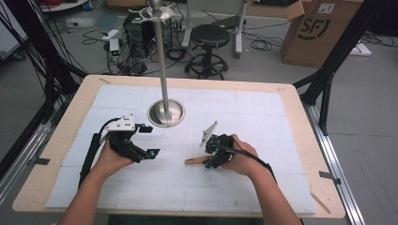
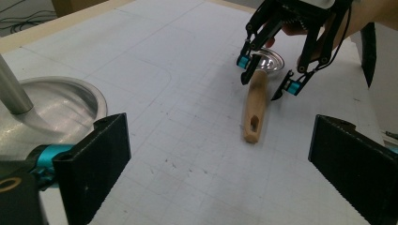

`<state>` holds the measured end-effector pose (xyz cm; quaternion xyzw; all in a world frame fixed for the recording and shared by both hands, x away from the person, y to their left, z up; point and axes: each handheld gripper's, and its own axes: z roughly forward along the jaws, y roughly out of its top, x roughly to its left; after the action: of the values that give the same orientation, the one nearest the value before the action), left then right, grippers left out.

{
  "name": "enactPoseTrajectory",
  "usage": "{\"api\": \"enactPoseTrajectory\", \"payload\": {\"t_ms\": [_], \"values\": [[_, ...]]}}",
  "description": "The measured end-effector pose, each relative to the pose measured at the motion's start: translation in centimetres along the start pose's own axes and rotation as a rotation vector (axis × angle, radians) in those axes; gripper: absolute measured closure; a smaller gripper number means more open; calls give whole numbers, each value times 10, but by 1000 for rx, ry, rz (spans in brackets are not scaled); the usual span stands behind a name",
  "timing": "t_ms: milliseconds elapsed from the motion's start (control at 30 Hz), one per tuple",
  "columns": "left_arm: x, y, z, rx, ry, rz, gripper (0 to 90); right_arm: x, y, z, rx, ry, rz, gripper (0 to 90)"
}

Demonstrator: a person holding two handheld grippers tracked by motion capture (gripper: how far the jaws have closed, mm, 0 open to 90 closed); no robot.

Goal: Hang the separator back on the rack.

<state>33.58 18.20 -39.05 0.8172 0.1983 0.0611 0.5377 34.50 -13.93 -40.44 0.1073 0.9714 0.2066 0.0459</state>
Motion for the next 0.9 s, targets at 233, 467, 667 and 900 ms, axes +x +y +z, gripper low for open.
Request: {"api": "enactPoseTrajectory", "payload": {"t_ms": [233, 467, 667, 900], "values": [[1, 0, 0, 3, 3, -1, 66, -3, 4, 10, 95, 5, -21, 558], [0, -1, 3, 27, 16, 4, 66, -6, 9, 11, 138, 22, 19, 567], [0, -1, 2, 26, 16, 4, 66, -5, 10, 12, 145, 29, 7, 595], [0, -1, 3, 26, 14, 5, 66, -4, 11, 11, 148, 36, -4, 646]]}}
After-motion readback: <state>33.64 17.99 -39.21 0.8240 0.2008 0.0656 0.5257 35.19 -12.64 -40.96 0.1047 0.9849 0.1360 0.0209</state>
